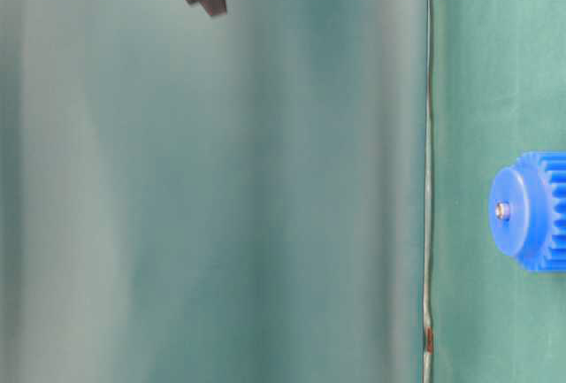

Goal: Insert the shaft placed at a random location into the center hole of the medium gear at another random location.

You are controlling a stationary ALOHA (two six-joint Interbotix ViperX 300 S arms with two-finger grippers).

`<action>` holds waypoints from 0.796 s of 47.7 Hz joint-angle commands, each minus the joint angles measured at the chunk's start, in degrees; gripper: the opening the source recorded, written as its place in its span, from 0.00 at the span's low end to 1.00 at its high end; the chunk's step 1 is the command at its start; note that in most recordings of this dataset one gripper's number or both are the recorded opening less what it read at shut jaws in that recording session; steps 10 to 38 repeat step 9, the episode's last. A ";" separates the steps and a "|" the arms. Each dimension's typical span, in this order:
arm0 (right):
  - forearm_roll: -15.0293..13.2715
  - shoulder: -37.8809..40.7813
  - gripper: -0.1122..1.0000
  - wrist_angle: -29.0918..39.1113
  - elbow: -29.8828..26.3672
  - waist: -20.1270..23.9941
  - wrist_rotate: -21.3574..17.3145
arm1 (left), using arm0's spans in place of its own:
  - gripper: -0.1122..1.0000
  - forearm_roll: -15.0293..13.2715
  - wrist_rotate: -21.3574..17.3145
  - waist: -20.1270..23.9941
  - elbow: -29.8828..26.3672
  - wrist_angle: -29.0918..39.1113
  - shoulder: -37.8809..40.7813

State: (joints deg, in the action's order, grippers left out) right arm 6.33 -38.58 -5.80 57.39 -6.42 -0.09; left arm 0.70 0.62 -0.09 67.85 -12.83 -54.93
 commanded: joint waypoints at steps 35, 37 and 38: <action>-0.09 -2.29 0.91 1.41 1.05 -0.09 -0.09 | 0.10 0.26 0.09 0.00 -1.23 0.09 0.44; -0.09 -2.29 0.91 1.41 1.05 -0.09 -0.09 | 0.10 0.26 0.09 0.00 -1.23 0.09 0.44; -0.09 -2.29 0.91 1.41 1.05 -0.09 -0.09 | 0.10 0.26 0.09 0.00 -1.23 0.09 0.44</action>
